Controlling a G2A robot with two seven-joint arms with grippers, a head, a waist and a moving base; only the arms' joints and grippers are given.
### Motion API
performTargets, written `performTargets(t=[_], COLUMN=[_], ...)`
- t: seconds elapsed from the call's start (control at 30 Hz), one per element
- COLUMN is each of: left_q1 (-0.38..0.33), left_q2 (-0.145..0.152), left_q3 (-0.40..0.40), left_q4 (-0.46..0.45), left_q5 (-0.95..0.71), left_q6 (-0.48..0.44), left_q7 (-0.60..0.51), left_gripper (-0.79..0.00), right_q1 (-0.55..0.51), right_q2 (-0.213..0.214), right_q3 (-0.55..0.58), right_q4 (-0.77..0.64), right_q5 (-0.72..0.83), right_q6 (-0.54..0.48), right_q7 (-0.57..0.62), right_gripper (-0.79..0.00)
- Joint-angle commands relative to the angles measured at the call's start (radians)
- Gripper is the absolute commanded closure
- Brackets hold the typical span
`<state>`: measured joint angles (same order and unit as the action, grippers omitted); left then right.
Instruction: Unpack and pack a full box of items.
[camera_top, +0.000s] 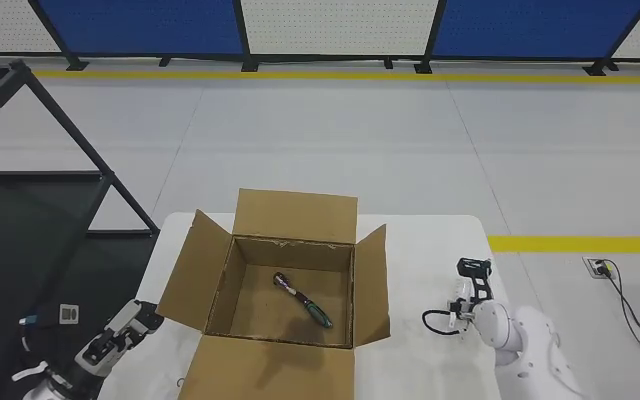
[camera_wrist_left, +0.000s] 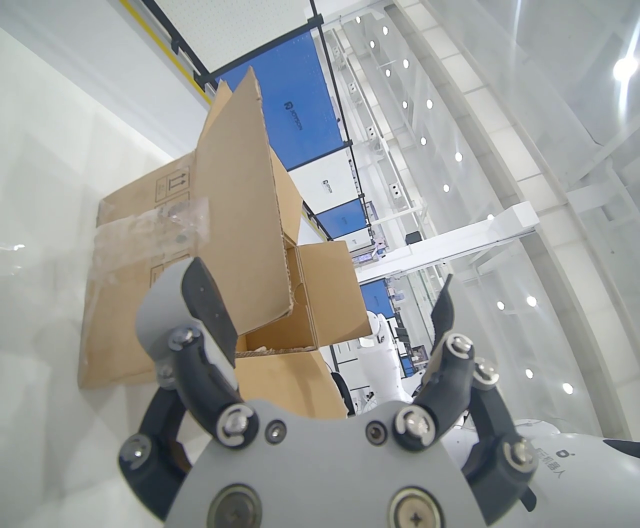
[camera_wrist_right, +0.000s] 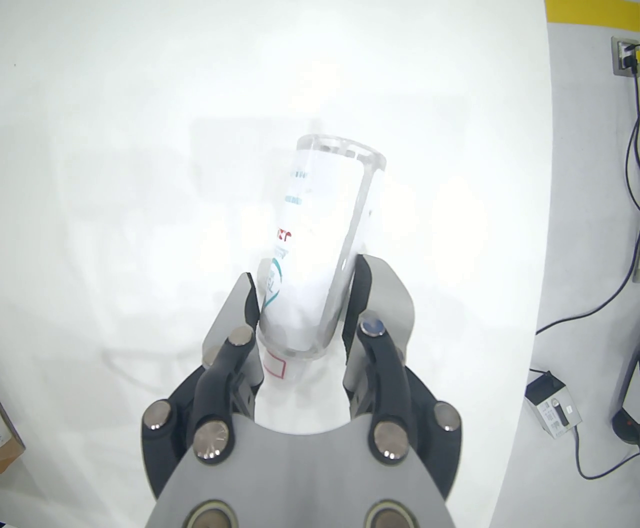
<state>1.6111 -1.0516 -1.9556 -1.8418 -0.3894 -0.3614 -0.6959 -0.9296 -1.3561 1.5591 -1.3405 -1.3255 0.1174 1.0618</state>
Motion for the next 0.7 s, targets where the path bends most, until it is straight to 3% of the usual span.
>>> performTargets(t=[0.0, 0.07, 0.17, 0.4, 0.67], left_q1=[0.001, 0.003, 0.005, 0.01, 0.017], left_q2=[0.0, 0.0, 0.0, -0.001, -0.002], left_q3=[-0.001, -0.002, -0.003, -0.004, 0.001], left_q4=[-0.001, -0.001, -0.001, -0.004, -0.011], left_q5=[0.0, -0.001, -0.003, -0.003, -0.004], left_q6=[-0.002, -0.003, -0.005, -0.008, -0.015], left_q7=[0.0, 0.0, 0.002, 0.002, 0.005], left_gripper=[-0.785, -0.785, -0.785, -0.785, -0.785], right_q1=[0.006, 0.01, 0.011, -0.031, -0.125], right_q2=[0.001, 0.001, 0.003, 0.009, 0.013], right_q3=[-0.004, -0.008, -0.01, 0.015, 0.005], right_q4=[0.011, 0.018, 0.016, -0.111, -0.456], right_q5=[0.0, 0.001, 0.005, 0.034, 0.097], right_q6=[0.0, 0.001, 0.004, -0.001, -0.065], right_q7=[0.0, -0.003, -0.01, -0.057, -0.128], right_gripper=[-0.354, -0.289, 0.0, 0.0, 0.0])
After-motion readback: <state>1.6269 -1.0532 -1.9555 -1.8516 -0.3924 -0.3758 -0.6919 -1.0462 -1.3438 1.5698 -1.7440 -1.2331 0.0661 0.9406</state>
